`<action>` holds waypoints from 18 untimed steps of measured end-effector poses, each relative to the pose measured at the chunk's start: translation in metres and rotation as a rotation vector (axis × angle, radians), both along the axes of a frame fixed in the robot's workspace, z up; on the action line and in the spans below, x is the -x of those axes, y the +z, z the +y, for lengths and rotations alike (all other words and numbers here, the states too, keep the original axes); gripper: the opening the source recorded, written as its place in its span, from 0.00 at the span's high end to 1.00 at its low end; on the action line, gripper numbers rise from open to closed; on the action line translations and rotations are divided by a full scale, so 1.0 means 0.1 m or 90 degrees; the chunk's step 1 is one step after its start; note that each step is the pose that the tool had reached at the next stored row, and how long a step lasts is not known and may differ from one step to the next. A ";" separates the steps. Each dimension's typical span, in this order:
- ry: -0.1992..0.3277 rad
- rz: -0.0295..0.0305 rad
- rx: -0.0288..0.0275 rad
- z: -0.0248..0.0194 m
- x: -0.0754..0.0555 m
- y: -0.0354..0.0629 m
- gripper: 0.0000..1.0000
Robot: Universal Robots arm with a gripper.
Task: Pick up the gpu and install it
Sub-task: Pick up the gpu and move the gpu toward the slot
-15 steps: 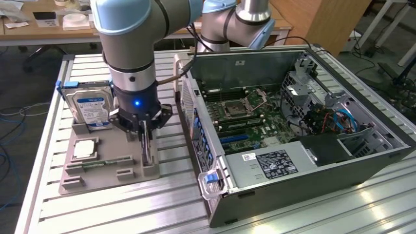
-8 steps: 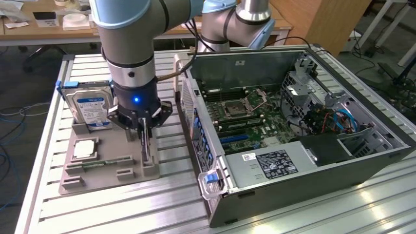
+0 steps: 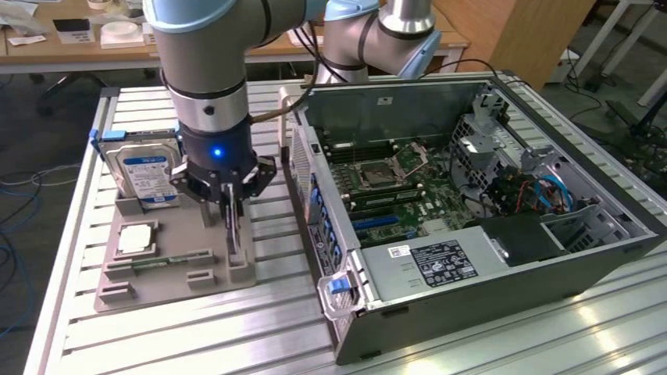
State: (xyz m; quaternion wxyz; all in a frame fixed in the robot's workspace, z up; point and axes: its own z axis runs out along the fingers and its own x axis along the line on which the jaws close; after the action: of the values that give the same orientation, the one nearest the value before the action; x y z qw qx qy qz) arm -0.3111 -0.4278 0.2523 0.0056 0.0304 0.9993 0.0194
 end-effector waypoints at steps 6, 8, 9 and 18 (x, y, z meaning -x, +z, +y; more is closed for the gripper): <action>0.000 0.0000 0.0000 0.000 0.00 0.150 0.72; 0.000 -0.0001 0.0000 0.000 0.00 0.209 0.72; 0.000 -0.0001 0.0000 0.000 0.00 0.238 0.72; 0.000 -0.0001 -0.0004 0.000 0.00 0.511 0.72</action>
State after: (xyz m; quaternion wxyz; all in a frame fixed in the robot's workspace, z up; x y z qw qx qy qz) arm -0.3111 -0.4278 0.3034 0.0056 0.0304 0.9993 0.0196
